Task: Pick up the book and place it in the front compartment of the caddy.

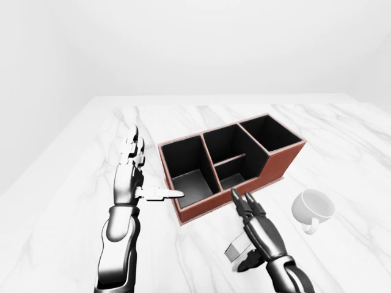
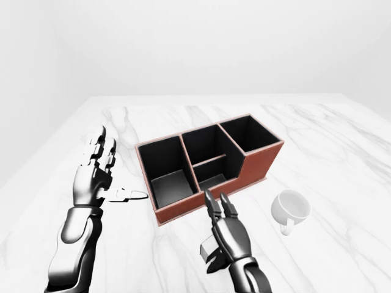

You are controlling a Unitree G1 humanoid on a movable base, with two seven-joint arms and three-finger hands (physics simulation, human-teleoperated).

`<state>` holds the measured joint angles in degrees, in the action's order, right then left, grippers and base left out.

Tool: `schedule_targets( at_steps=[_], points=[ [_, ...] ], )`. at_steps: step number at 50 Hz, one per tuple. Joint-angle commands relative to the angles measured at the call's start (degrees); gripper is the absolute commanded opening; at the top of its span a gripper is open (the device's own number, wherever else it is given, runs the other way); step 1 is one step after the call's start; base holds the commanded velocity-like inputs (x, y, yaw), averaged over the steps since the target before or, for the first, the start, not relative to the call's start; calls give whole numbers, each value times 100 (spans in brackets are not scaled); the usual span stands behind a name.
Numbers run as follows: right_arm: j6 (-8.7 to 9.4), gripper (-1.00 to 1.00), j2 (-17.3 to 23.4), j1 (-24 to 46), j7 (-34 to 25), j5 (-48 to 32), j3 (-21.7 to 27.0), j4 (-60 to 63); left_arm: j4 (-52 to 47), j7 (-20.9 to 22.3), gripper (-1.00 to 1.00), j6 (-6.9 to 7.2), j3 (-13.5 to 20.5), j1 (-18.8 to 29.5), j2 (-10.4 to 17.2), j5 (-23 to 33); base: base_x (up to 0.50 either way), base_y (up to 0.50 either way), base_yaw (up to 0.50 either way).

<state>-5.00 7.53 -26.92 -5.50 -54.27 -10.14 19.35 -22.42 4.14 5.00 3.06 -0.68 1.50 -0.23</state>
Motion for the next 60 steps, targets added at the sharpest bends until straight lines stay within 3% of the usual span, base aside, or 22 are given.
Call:
schedule_targets(
  at_steps=[1,12,13,14,15,16,37,60],
  points=[
    [0,100,28,19,94,-35,-47,-128,30,0,100,0,2,6,1,1,0,0,0],
    [0,100,44,0,122,-47,-91,-153,24,1,100,0,1,-1,0,1,0,0,0],
    [0,70,47,-1,117,-41,-95,-152,22,0,100,0,-2,-3,0,3,0,0,0],
    [0,-8,49,-2,122,-48,-97,-148,24,0,100,0,-3,-4,-1,4,0,0,0],
    [0,-66,52,-4,111,-33,-103,-147,49,0,100,0,-2,5,-1,4,0,0,0],
    [0,-100,54,-10,114,-32,-106,-146,38,-1,100,0,-1,4,0,4,0,0,0],
    [0,-100,88,-52,83,43,-138,-22,44,-16,100,0,0,10,-2,1,0,0,0],
    [0,-100,-183,171,-842,317,273,1054,5,-20,100,0,27,28,9,-20,0,0,0]
  ],
)
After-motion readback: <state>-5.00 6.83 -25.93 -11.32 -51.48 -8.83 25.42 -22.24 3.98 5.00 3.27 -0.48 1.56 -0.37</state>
